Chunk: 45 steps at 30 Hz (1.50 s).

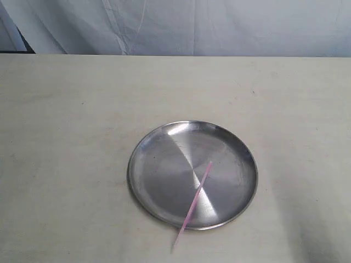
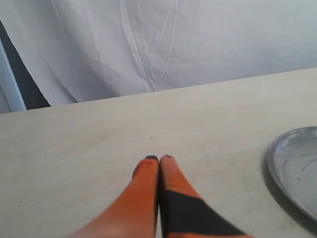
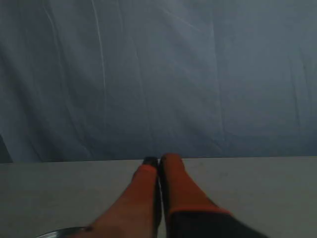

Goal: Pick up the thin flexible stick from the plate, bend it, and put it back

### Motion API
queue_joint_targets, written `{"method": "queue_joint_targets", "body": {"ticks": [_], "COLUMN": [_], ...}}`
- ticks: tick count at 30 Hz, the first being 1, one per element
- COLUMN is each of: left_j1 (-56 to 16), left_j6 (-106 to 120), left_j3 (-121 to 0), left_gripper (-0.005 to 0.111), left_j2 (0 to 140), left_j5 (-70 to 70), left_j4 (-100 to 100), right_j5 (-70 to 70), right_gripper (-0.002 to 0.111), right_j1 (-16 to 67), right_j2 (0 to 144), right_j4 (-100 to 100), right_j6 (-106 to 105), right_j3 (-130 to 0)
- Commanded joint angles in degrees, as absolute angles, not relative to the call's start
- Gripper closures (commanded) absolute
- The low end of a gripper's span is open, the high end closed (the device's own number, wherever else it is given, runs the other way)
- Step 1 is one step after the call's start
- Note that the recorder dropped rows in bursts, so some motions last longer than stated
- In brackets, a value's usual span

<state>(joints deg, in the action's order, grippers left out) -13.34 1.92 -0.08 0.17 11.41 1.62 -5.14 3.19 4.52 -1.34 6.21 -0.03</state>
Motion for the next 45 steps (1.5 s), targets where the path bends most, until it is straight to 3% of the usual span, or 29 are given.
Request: {"method": "queue_joint_targets", "body": {"ticks": [1, 9, 12, 16, 21, 26, 35, 40, 42, 45], "left_j1": [-13.85, -13.85, -13.85, -13.85, -13.85, -13.85, -13.85, -16.18, -20.81, -26.45], "left_j6": [0.0, -7.52, -7.52, -7.32, -5.02, 12.69, 37.04, 46.37, 46.72, 48.65], "left_j3": [0.0, 0.0, -0.65, -10.59, -27.16, -41.0, -49.16, -49.16, -49.16, -49.16], "left_gripper": [0.106, 0.106, 0.106, 0.107, 0.107, 0.107, 0.107, 0.091, 0.071, 0.052], "left_j2": [0.0, 0.0, 0.0, 1.14, 15.44, 35.79, 59.88, 68.76, 72.51, 76.95], "left_j5": [4.83, -6.35, -6.62, -0.49, 17.08, 36.13, 41.48, 46.46, 46.09, 43.51], "left_j4": [-8.34, -47.02, -47.54, -34.96, -21.54, -26.59, -43.27, -50.49, -50.67, -50.67], "right_j5": [-5.46, -5.46, -5.46, -5.46, -5.46, -5.46, -5.46, -5.46, -5.46, -5.46], "right_gripper": [0.104, 0.104, 0.104, 0.104, 0.104, 0.104, 0.104, 0.104, 0.104, 0.104], "right_j1": [3.46, 3.46, 3.46, 3.46, 3.46, 3.46, 3.46, 3.46, 3.46, 3.46], "right_j2": [4.81, 4.81, 4.81, 4.81, 4.81, 4.81, 4.81, 4.81, 4.81, 4.81], "right_j4": [-1.39, -1.39, -1.39, -1.39, -1.39, -1.39, -1.39, -1.39, -1.39, -1.39], "right_j6": [6.09, 6.09, 6.09, 6.09, 6.09, 6.09, 6.09, 6.09, 6.09, 6.09], "right_j3": [0.0, 0.0, 0.0, 0.0, 0.0, 0.0, 0.0, 0.0, 0.0, 0.0]}}
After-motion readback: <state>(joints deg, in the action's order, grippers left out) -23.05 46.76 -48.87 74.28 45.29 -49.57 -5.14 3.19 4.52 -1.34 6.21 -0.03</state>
